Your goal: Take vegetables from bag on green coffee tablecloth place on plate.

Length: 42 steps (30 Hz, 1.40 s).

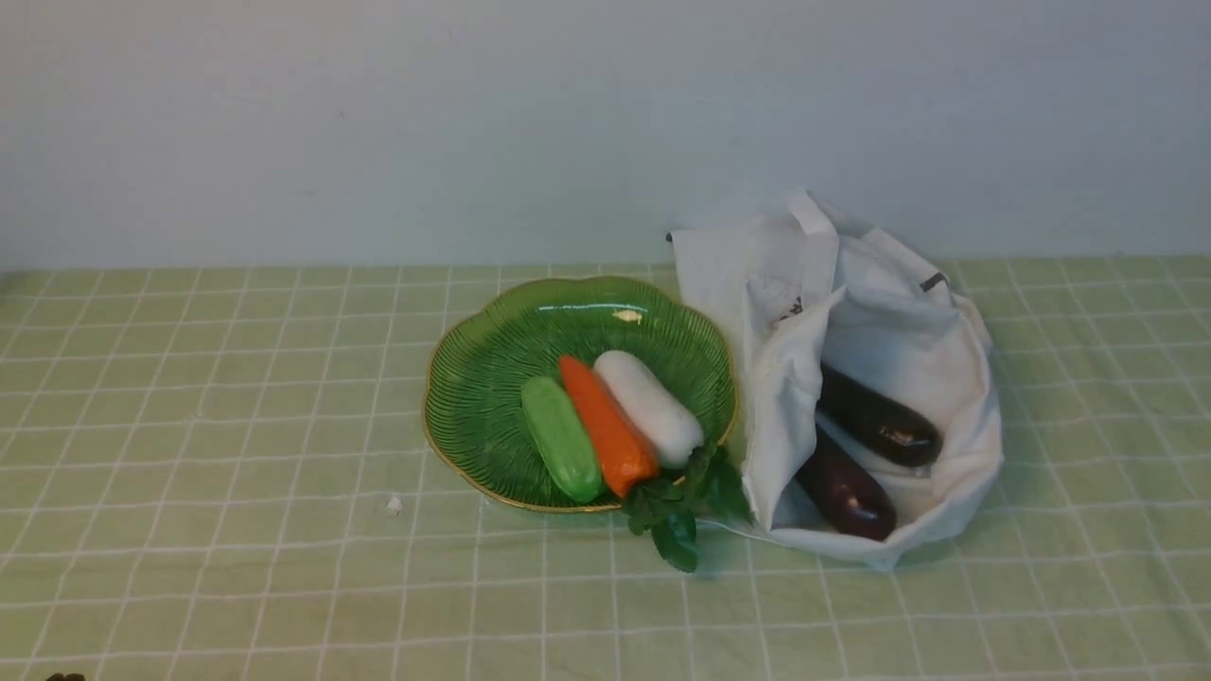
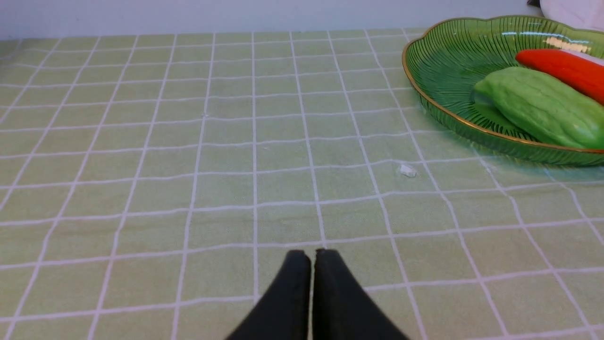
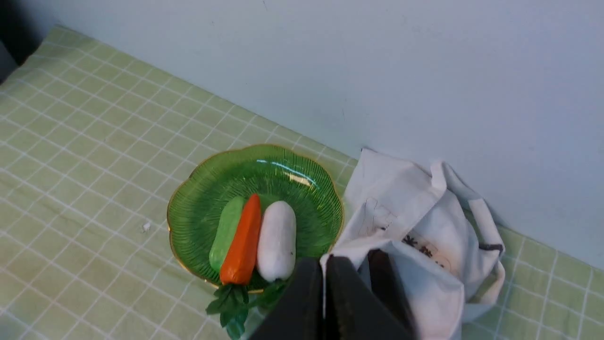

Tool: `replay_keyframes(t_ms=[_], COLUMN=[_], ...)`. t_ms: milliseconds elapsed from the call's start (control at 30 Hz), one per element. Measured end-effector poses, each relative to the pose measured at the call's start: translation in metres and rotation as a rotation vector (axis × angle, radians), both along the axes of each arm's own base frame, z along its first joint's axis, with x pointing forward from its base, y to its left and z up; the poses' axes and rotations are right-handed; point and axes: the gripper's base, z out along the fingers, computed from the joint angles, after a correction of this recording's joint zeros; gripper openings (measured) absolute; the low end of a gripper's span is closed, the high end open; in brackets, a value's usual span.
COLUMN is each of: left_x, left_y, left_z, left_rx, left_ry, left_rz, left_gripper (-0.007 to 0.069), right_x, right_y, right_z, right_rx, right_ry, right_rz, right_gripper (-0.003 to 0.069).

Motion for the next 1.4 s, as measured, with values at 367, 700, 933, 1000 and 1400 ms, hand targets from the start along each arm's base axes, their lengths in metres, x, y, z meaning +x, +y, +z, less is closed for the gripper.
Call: replay_keyframes(t_ms=[367, 700, 933, 1000, 1400], left_x=[0.0, 0.0, 0.0, 0.0, 0.0], left_y=[0.0, 0.0, 0.0, 0.0, 0.0], left_z=[0.0, 0.0, 0.0, 0.0, 0.0], left_rx=[0.0, 0.0, 0.0, 0.0, 0.0], left_ry=[0.0, 0.0, 0.0, 0.0, 0.0], left_rz=[0.0, 0.0, 0.0, 0.0, 0.0], left_gripper=[-0.0004, -0.0004, -0.0004, -0.0004, -0.0004], right_x=[-0.036, -0.028, -0.029, -0.029, -0.032], right_y=[-0.02, -0.016, -0.016, -0.016, -0.018], right_z=[-0.146, -0.192, -0.197, -0.199, -0.204], right_rx=[0.123, 0.19, 0.169, 0.16, 0.146], right_ry=[-0.282, -0.381, -0.339, -0.321, -0.323], right_rz=[-0.024, -0.031, -0.03, -0.029, -0.028], right_gripper=[-0.0015, -0.0015, -0.0015, -0.0015, -0.0015])
